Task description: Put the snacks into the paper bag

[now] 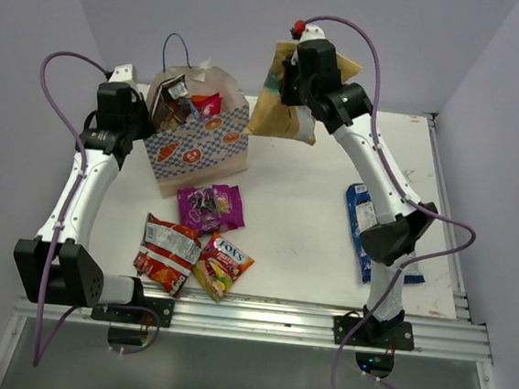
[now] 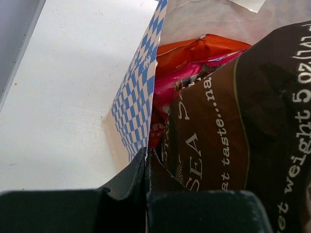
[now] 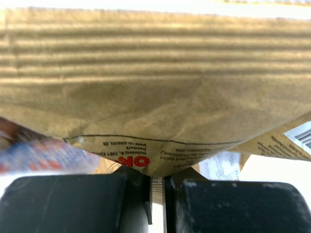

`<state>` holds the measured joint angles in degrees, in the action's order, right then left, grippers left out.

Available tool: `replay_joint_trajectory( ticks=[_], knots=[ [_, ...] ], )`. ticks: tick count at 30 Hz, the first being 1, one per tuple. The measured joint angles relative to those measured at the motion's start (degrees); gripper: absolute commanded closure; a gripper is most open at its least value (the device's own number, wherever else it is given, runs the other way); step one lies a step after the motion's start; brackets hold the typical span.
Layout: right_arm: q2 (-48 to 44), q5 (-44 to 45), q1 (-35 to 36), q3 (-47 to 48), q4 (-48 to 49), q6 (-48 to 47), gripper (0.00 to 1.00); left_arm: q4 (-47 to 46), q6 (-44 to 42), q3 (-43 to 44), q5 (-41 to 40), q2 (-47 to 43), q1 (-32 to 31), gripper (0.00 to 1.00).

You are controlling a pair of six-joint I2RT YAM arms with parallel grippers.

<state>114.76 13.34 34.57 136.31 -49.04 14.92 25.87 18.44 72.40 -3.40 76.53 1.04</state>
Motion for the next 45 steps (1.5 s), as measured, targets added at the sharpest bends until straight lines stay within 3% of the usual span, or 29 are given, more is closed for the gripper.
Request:
replay_joint_trajectory(
  ticks=[10,19,28,40,41,44,45],
  knots=[
    [13.70,-9.57,3.30,11.08,37.20,3.98,1.00,0.50,0.00,-0.52,-0.02,-0.63,-0.07,1.00],
    [15.69,-16.26,6.10,11.10,49.44,11.15,1.00,0.57,0.00,-0.94,0.04,-1.16,-0.07,1.00],
    [14.19,-19.02,10.10,7.10,47.93,10.45,1.00,0.52,0.02,-0.94,0.46,-1.16,-0.09,1.00],
    [13.84,-5.25,16.02,-1.84,29.09,-11.67,1.00,1.07,0.00,-1.07,0.15,-1.40,-0.02,1.00],
    [13.86,-4.72,16.41,-2.21,28.37,-12.90,0.97,1.05,0.00,-1.07,0.15,-1.42,-0.04,1.00],
    [13.86,-3.72,17.38,-2.60,26.45,-16.15,0.18,1.01,0.00,-1.18,0.17,-1.64,-0.04,1.00],
    [13.86,-3.61,17.59,-2.40,26.16,-16.87,0.05,0.94,0.00,-1.42,0.20,-1.75,-0.04,1.00]
  ],
)
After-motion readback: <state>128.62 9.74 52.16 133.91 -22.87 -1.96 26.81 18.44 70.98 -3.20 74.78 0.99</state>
